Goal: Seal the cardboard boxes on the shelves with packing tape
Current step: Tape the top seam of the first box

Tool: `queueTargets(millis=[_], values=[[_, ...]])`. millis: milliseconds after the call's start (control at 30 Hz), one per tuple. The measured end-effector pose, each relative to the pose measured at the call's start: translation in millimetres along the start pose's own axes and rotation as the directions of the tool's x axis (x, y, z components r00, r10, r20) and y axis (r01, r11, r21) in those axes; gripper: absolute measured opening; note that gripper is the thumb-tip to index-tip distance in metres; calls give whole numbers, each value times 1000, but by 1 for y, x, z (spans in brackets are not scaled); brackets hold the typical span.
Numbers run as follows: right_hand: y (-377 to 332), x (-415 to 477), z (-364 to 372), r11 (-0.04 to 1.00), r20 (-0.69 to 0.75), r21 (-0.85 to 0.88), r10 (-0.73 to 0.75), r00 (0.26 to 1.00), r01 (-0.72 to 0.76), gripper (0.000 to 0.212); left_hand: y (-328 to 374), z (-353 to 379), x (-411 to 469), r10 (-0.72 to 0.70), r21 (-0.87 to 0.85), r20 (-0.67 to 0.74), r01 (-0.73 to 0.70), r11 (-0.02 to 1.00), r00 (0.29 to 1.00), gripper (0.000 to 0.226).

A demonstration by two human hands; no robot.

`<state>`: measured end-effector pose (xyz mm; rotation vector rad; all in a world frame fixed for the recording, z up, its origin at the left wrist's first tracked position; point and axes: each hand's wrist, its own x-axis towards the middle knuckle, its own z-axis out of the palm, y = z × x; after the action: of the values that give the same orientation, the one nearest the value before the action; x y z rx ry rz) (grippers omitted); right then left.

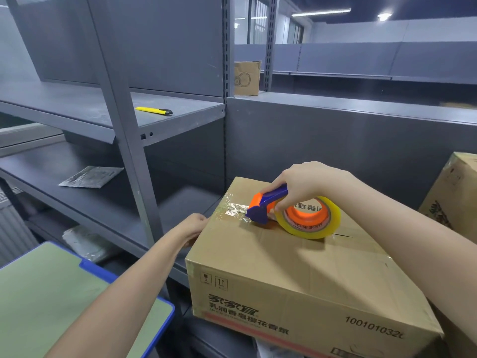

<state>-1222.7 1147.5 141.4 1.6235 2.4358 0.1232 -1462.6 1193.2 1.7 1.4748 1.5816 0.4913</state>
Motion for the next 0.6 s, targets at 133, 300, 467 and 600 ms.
queueTargets(millis=[133, 300, 467, 600], values=[[-2, 4, 0, 1000, 3, -1, -6, 1000, 6, 52, 20, -15, -2, 292, 58, -179, -287, 956, 939, 18], [-2, 6, 0, 1000, 1, -13, -2, 1000, 2, 52, 42, -4, -31, 524, 384, 68, -507, 772, 849, 18], [-2, 10, 0, 1000, 31, 6, -3, 1000, 3, 53, 31, 23, -41, 494, 736, 211, -470, 487, 843, 105], [-7, 16, -5, 1000, 59, 23, 0, 998, -2, 56, 31, 11, -36, 489, 716, 227, -485, 502, 842, 110]])
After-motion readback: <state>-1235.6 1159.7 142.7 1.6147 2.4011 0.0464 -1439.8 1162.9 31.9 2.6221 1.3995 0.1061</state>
